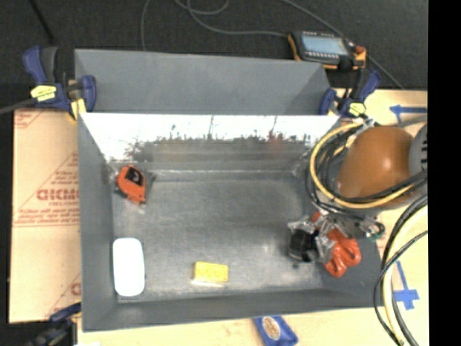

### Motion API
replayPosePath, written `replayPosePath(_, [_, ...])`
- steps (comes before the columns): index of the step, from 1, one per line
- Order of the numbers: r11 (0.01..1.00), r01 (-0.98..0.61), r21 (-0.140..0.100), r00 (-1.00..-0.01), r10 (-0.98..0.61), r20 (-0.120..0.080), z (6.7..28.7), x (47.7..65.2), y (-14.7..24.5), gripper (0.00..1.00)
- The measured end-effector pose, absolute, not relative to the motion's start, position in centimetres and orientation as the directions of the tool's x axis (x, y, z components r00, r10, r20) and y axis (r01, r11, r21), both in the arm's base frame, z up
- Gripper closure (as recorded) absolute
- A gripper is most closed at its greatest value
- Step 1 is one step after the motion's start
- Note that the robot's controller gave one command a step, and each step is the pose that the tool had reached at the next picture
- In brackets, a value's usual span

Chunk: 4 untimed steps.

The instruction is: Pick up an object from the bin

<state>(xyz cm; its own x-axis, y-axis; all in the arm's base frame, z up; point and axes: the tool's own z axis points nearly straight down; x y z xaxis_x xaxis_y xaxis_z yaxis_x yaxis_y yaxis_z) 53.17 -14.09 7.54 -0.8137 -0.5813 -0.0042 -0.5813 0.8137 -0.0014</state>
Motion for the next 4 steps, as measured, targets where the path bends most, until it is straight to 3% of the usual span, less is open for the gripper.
replayPosePath(1, [0.824,-0.566,0.002,-0.824,-0.566,0.000,11.5,55.6,-14.3,1.00])
replayPosePath(2, [0.827,-0.562,-0.011,-0.827,-0.562,-0.013,14.0,56.0,-13.5,1.00])
replayPosePath(3, [0.832,-0.556,0.001,-0.832,-0.556,0.000,15.6,55.1,-12.3,1.00])
replayPosePath(4, [0.834,-0.551,0.002,-0.834,-0.551,0.001,21.2,54.4,-11.2,1.00])
